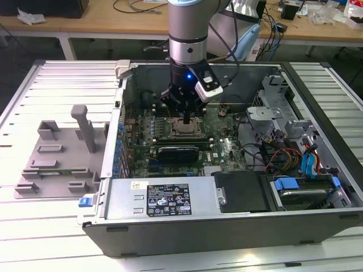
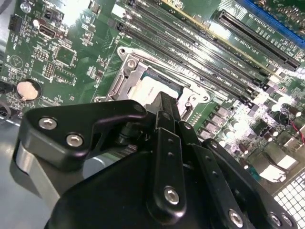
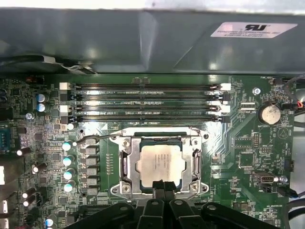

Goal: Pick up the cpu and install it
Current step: 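Close the cpu cover, then install the first cpu locking lever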

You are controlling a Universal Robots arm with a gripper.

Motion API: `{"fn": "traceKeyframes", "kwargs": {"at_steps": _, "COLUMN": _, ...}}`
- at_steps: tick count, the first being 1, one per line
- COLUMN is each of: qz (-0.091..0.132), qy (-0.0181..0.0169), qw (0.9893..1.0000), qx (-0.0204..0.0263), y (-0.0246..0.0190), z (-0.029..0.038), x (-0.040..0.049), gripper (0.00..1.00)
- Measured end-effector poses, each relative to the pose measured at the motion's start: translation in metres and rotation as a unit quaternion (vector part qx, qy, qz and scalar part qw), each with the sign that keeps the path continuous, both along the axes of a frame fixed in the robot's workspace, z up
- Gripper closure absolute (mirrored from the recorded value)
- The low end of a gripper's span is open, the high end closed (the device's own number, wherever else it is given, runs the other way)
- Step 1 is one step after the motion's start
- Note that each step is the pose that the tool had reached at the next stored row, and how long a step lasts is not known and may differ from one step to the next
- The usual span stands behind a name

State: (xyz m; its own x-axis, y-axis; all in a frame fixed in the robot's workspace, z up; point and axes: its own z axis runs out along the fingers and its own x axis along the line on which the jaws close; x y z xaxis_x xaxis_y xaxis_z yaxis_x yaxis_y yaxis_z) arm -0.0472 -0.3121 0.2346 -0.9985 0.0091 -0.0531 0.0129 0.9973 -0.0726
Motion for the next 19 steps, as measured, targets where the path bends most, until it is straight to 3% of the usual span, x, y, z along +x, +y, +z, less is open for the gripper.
{"fn": "traceKeyframes", "kwargs": {"at_steps": 19, "qz": 0.000, "qy": 0.0002, "qw": 1.0000, "qx": -0.0003, "y": -0.0001, "z": 0.0039, "x": -0.0001, "gripper": 0.89}}
